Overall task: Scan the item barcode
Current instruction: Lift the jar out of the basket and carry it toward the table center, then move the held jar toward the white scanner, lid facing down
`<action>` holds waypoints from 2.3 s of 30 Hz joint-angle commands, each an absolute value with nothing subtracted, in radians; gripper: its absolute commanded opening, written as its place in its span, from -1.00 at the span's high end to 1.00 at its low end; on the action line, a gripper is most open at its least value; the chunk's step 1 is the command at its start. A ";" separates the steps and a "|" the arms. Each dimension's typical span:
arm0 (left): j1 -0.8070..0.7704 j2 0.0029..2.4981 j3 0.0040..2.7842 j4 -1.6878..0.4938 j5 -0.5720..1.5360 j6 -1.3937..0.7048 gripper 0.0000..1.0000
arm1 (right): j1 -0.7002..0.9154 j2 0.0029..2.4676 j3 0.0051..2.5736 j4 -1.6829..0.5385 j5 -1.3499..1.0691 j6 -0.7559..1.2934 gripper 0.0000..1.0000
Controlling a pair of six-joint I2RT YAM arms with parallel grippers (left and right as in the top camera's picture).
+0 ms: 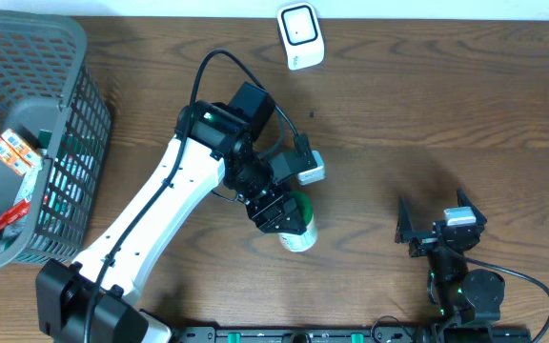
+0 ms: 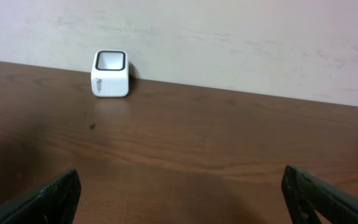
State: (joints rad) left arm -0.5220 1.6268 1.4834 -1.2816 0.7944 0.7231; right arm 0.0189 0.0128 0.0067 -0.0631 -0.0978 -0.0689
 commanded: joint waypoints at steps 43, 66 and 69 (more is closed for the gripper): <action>-0.653 1.703 1.439 -1.052 -0.093 -1.432 0.34 | 0.030 0.012 0.006 -0.066 -0.103 -0.057 -0.99; -0.704 1.904 1.436 -0.933 -0.090 -1.565 -0.39 | 0.030 0.012 0.006 -0.066 -0.103 -0.057 -0.99; -0.705 1.904 1.436 -0.933 -0.090 -1.557 -0.63 | 0.030 0.011 0.006 -0.066 -0.103 -0.057 -0.99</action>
State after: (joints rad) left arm -0.7025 1.9110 1.4326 -0.9302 -0.0608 -1.5684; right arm 0.0189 0.0128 0.0067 -0.0631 -0.0978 -0.0689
